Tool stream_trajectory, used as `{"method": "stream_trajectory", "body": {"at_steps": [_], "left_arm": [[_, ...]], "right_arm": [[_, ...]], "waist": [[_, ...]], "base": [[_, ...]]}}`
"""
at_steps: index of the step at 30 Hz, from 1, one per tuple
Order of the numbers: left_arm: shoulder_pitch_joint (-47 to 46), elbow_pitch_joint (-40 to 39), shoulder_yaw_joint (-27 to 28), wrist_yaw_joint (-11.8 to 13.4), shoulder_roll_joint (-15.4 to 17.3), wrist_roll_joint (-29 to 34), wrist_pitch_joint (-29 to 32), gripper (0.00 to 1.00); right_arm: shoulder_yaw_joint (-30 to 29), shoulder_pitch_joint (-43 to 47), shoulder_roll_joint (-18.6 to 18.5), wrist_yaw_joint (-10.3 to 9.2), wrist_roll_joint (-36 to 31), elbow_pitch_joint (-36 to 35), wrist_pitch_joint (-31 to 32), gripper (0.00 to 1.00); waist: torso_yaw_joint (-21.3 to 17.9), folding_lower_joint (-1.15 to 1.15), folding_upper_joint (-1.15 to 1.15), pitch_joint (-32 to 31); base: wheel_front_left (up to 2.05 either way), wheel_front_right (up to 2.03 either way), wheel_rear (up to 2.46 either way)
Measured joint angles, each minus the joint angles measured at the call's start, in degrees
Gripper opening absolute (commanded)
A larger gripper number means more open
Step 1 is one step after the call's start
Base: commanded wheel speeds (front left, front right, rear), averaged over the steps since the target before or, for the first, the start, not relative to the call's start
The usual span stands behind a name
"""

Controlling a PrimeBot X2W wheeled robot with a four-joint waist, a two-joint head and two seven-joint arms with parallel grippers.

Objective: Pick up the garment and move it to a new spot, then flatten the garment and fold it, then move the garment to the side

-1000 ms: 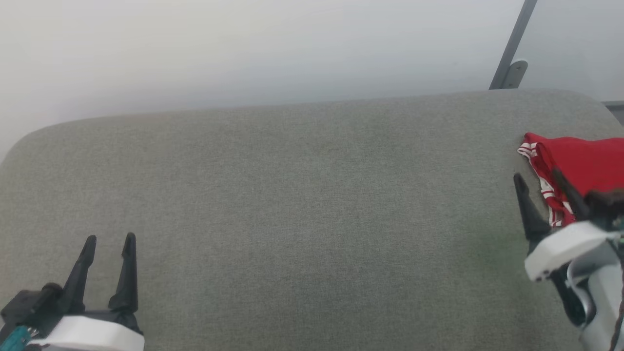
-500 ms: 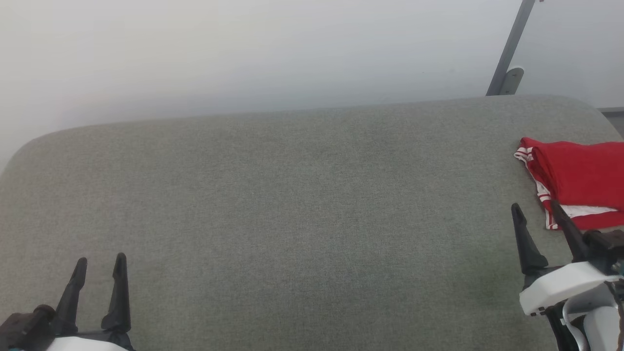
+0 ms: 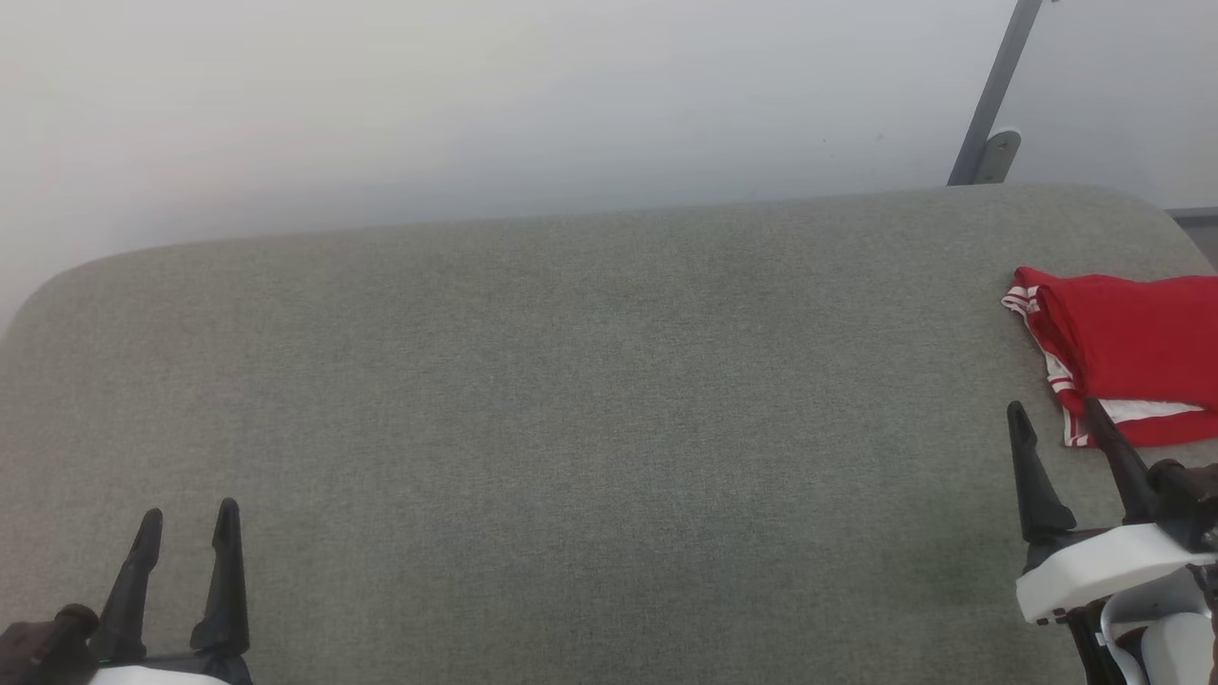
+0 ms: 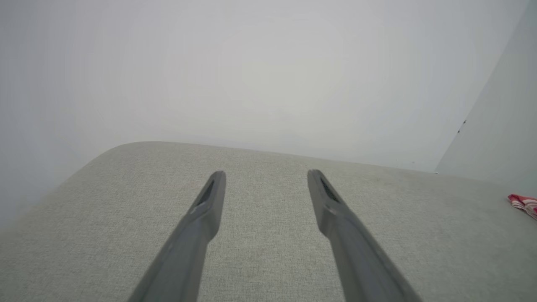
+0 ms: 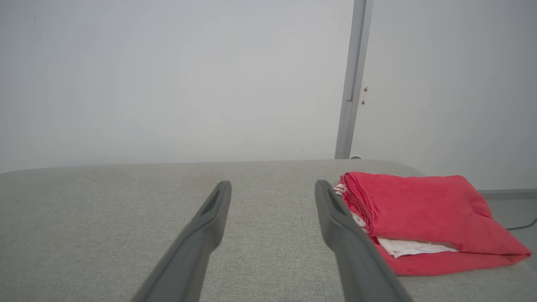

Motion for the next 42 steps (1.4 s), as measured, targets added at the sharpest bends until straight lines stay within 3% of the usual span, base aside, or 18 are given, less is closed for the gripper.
{"method": "stream_trajectory", "body": {"at_steps": [15,16,21,42], "left_arm": [[0.24,-1.00,0.69,0.00,-0.45,0.51,0.00,1.00],[0.23,-0.71,0.66,0.00,-0.62,0.48,0.03,0.00],[0.25,1.82,0.04,0.00,-2.66,-0.08,0.54,0.00],[-1.88,3.80,-0.46,0.01,-4.93,-17.12,5.90,0.00]], "right_arm": [[-0.52,0.20,0.26,0.00,-0.33,-0.45,0.00,1.00],[-0.46,0.26,0.37,0.00,-0.33,-0.20,0.03,0.00],[-0.11,2.48,1.80,0.01,0.24,2.02,0.58,0.00],[-1.22,2.43,4.14,0.00,19.27,0.96,5.93,0.00]], "waist": [[-0.06,0.00,0.00,0.15],[-0.06,0.00,0.00,0.15],[-0.05,0.00,0.00,0.15],[0.37,0.00,0.00,0.12]], "base": [[0.00,0.00,0.00],[0.00,0.00,0.00],[0.00,0.00,0.00],[0.00,0.00,0.00]]}}
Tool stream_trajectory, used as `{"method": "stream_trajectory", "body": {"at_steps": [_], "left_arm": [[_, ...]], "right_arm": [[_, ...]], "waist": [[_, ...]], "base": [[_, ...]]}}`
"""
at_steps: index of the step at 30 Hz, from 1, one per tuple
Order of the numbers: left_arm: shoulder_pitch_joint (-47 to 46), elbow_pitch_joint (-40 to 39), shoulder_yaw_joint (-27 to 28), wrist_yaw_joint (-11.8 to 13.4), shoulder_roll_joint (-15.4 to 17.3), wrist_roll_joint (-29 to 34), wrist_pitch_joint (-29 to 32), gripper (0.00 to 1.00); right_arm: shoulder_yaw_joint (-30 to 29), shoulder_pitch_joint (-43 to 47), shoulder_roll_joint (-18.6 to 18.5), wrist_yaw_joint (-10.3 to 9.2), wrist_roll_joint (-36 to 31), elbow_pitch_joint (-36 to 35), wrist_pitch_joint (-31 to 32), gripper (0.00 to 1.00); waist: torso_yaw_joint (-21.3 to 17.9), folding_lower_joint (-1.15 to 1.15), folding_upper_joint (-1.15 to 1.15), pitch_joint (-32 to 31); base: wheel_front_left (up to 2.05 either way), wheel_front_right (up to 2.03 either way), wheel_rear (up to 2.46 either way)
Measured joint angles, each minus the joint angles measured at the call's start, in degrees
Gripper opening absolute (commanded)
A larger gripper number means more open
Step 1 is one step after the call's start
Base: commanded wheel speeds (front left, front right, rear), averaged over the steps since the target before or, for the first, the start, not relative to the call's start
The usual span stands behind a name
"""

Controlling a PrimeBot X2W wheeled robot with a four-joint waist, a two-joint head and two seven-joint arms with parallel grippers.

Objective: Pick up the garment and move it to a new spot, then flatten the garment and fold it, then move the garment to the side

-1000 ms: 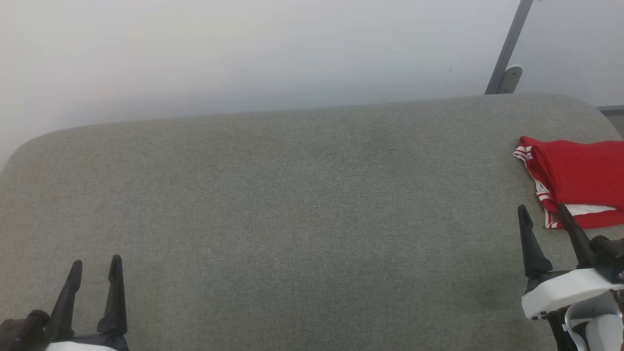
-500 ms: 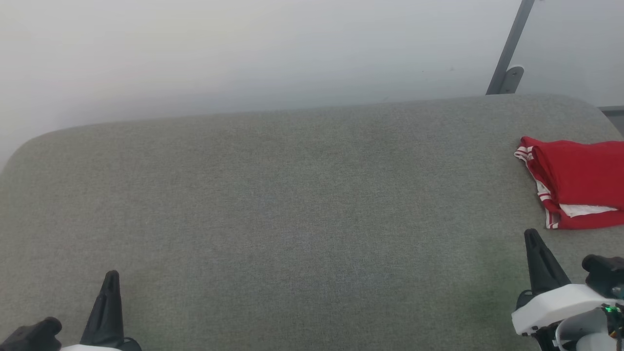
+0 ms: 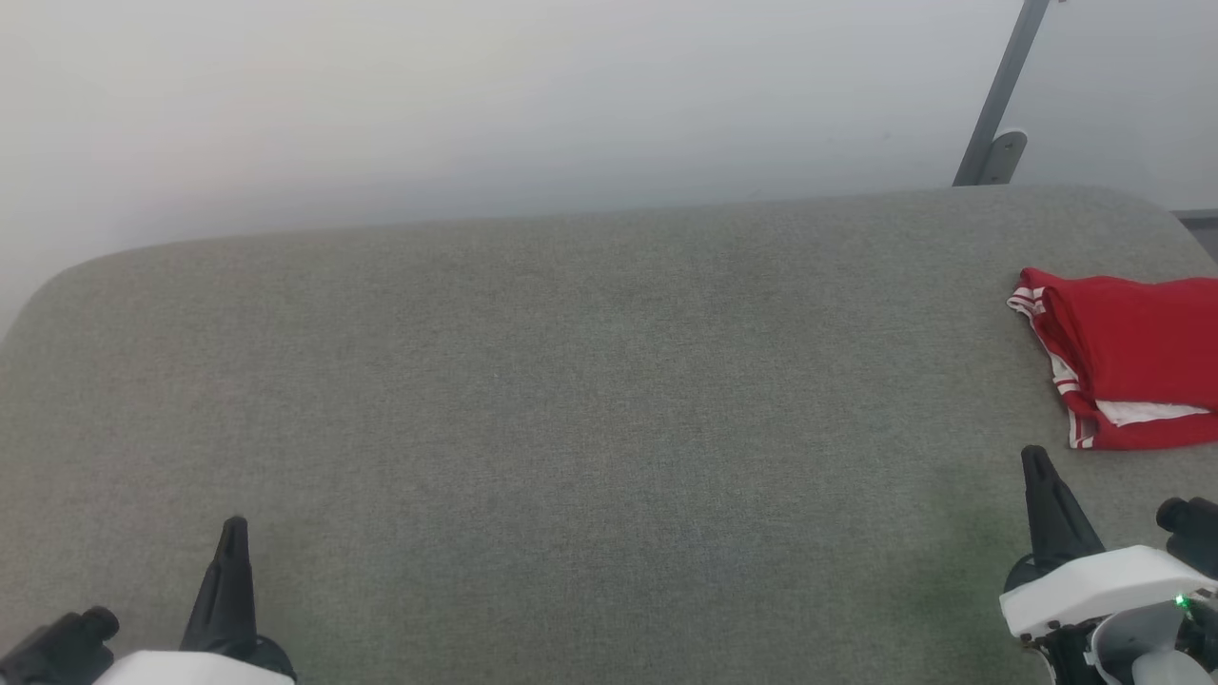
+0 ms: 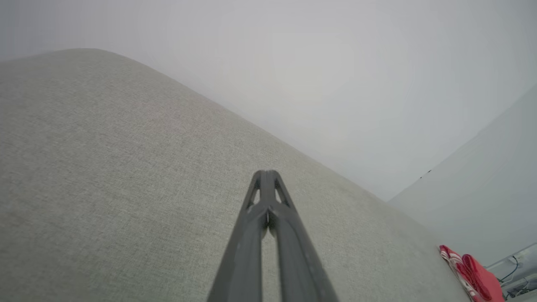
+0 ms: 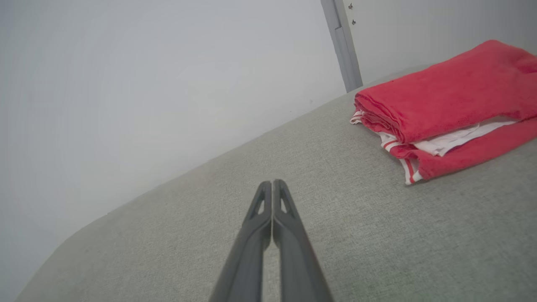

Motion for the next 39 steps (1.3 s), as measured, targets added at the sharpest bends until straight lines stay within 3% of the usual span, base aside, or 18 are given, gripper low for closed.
{"method": "stream_trajectory", "body": {"at_steps": [39], "left_arm": [[-5.30,2.49,-0.74,0.00,-2.85,-24.10,7.56,0.00]], "right_arm": [[-1.62,-0.27,3.12,-0.01,27.15,-2.07,7.56,0.00]], "waist": [[0.79,0.00,0.00,-0.05]], "base": [[0.00,0.00,0.00]]}}
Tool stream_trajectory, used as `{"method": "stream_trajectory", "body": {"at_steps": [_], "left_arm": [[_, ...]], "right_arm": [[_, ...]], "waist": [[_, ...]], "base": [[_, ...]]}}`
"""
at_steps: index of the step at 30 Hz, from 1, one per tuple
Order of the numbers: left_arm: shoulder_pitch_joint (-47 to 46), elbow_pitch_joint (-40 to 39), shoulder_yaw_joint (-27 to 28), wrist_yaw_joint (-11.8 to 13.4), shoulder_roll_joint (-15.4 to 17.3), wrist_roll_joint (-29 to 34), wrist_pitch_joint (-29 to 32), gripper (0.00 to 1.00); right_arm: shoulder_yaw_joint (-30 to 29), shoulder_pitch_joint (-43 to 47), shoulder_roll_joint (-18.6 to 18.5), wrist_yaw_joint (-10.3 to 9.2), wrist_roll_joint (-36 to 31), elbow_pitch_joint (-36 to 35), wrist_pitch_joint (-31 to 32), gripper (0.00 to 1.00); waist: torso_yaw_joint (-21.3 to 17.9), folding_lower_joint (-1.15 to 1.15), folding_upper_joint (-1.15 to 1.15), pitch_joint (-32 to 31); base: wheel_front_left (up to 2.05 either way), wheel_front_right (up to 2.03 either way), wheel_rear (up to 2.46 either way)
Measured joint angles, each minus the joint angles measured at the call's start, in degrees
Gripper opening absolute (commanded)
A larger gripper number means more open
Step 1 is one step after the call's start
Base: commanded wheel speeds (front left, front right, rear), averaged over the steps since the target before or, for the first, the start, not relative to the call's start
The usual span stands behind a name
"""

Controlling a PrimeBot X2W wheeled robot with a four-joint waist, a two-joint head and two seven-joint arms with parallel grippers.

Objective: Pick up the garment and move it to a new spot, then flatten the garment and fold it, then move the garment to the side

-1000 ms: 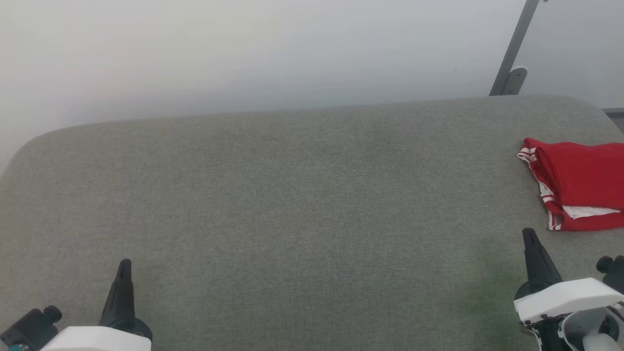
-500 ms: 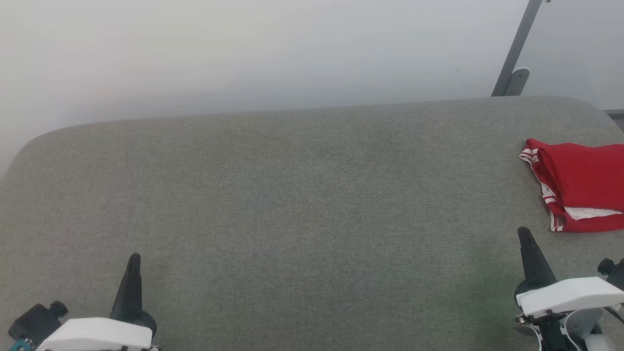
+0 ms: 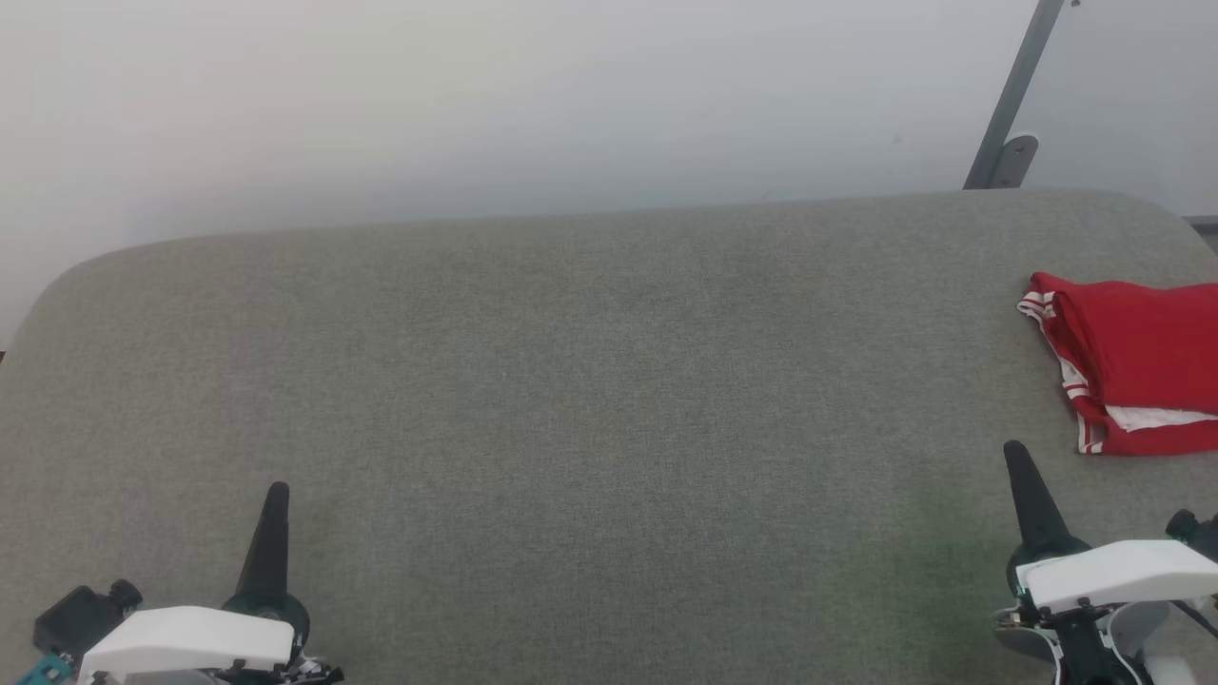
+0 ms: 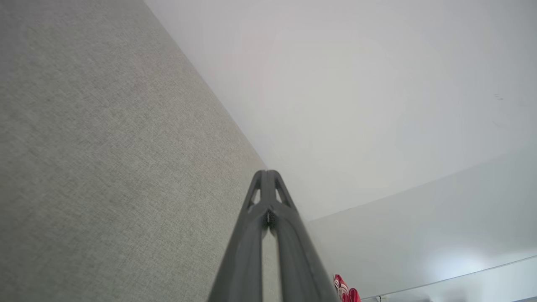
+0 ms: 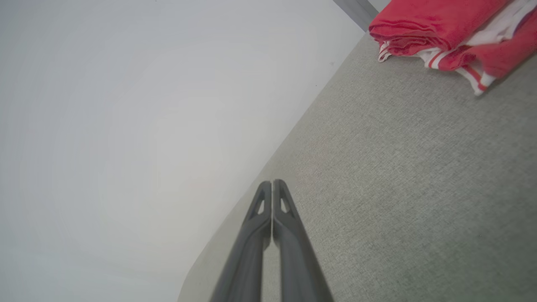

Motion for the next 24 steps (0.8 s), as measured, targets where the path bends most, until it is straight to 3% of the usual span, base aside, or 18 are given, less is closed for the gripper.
{"method": "stream_trajectory", "body": {"at_steps": [24], "left_arm": [[-2.33,1.24,-0.34,0.00,-1.47,-11.98,3.53,0.00]], "right_arm": [[-0.89,-0.26,1.53,-0.02,12.82,-1.13,3.42,0.00]], "waist": [[0.50,0.00,0.00,-0.03]], "base": [[0.00,0.00,0.00]]}}
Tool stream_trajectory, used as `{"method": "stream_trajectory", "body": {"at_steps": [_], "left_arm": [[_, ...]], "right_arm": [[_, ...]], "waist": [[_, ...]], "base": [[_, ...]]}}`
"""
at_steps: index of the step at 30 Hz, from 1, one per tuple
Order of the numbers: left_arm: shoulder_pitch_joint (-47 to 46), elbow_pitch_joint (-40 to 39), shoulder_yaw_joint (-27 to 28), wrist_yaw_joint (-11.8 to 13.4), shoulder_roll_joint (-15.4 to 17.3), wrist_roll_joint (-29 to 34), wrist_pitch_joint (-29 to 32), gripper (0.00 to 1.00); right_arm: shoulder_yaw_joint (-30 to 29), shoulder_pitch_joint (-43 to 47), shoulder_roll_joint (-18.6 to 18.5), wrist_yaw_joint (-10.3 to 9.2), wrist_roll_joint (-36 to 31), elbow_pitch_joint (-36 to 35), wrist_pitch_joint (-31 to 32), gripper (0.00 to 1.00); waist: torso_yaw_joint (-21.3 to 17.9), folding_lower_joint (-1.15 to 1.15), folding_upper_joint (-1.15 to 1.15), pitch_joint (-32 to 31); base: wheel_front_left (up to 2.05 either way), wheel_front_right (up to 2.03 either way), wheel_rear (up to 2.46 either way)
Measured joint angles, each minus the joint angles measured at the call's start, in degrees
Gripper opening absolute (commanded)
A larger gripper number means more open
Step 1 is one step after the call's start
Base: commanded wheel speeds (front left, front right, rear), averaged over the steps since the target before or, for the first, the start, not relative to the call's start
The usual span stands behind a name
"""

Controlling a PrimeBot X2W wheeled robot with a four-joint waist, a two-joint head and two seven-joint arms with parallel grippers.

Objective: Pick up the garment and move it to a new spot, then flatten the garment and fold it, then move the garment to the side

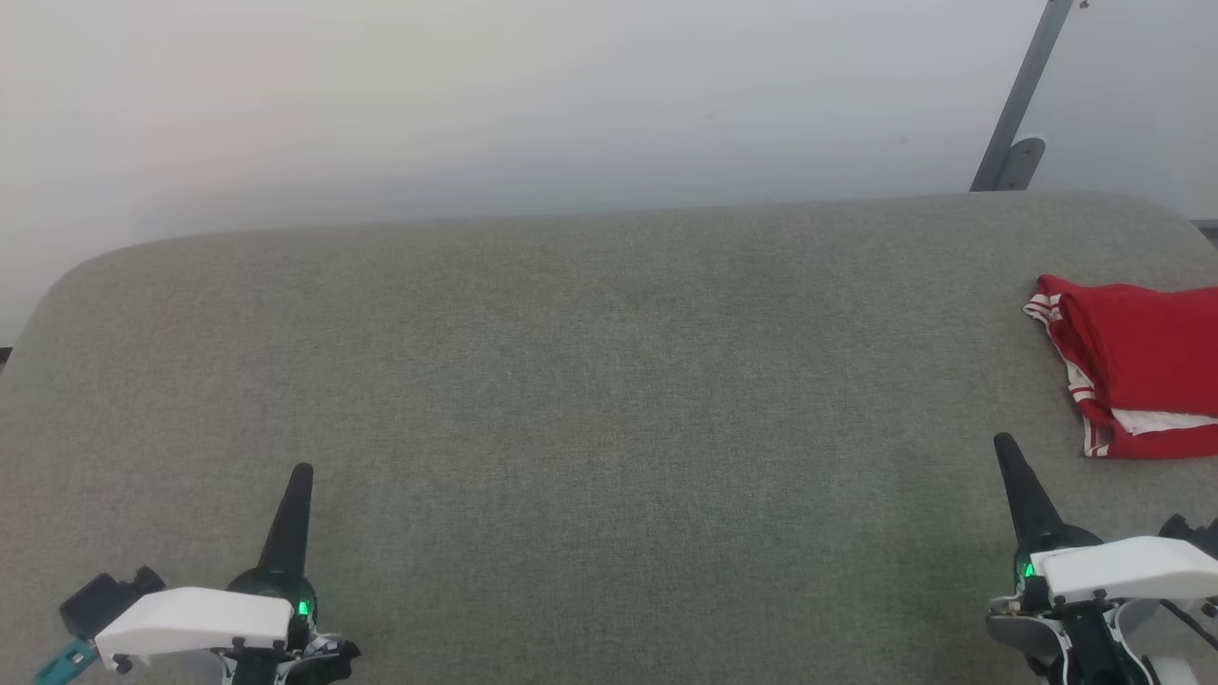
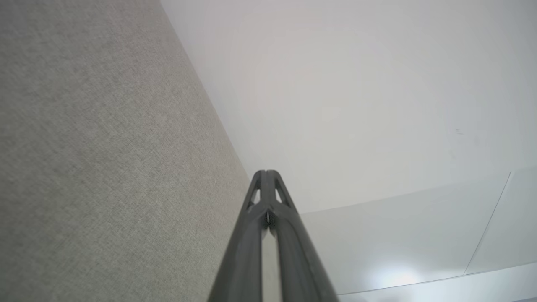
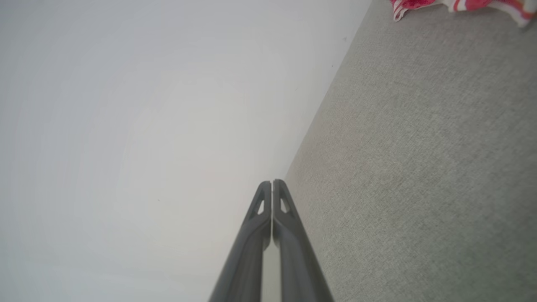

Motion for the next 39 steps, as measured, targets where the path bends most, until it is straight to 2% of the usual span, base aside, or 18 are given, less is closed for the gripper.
{"method": "stream_trajectory", "body": {"at_steps": [39], "left_arm": [[-3.18,1.43,-0.47,0.00,-1.75,-13.35,4.23,0.00]], "right_arm": [[-0.81,-0.65,1.79,0.00,15.13,-1.12,4.28,0.00]], "waist": [[0.77,0.00,0.00,-0.05]], "base": [[0.00,0.00,0.00]]}}
